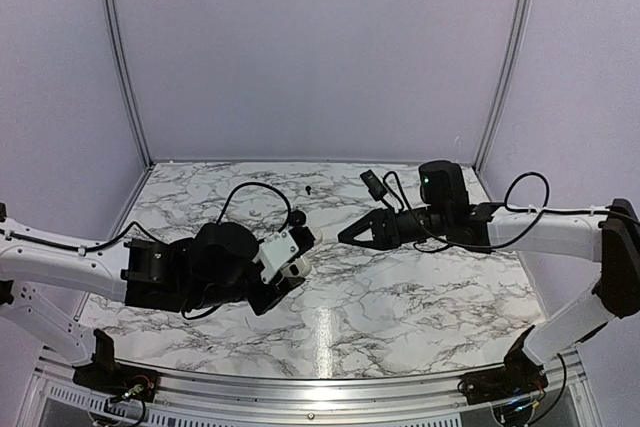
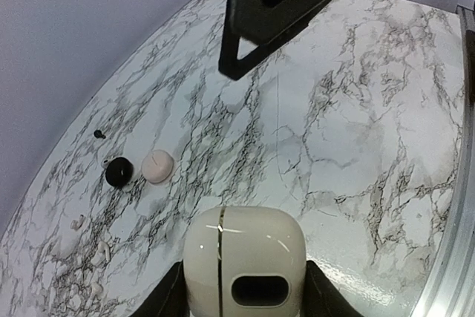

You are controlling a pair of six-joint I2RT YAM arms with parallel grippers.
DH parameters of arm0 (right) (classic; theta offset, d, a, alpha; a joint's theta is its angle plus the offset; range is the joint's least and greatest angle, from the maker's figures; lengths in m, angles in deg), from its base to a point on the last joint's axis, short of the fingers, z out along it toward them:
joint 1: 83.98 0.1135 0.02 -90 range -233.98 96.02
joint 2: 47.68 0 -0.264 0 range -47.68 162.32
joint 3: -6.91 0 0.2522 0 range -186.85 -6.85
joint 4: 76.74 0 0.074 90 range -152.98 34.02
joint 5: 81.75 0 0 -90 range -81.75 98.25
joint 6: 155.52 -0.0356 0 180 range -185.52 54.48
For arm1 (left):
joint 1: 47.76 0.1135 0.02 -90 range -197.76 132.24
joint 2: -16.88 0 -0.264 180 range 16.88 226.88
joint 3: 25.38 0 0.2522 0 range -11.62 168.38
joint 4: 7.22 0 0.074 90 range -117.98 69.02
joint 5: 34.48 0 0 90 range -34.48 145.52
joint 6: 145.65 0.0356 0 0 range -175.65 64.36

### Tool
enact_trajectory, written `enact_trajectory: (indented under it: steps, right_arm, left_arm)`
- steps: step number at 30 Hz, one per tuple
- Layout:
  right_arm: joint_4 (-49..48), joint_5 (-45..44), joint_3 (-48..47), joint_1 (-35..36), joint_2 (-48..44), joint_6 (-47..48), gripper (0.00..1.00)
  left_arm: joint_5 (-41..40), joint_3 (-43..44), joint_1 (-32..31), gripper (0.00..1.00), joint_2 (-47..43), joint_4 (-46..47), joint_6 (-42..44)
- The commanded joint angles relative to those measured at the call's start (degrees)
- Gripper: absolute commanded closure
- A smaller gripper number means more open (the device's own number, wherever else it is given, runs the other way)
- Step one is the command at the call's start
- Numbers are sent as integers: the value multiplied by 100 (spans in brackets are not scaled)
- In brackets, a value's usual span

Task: Insert the wireless bluetooth earbuds into the charging case
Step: Pass from the left arm to the right

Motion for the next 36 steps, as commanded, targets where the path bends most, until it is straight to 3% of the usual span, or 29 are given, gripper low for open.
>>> enact_trajectory:
  steps: [1, 11, 24, 28, 36]
  right_arm:
    - [-78, -106, -205, 487, 18, -477, 26]
    - [-698, -147, -218, 1153, 218, -1053, 45]
    - [-1333, -181, -104, 1422, 419, -1434, 50]
    - [-1468, -187, 24, 1425, 395, -1517, 58]
    - [-1632, -204, 129, 1464, 455, -1620, 65]
  left_arm:
    - [-193, -8, -219, 58, 37, 575, 633]
    - [-393, 61, -382, 59, 176, 853, 945]
    - [-590, 208, -409, 61, 396, 1019, 697]
    - [-671, 208, -413, 61, 434, 1070, 683]
    - [-829, 252, -413, 61, 480, 1073, 721]
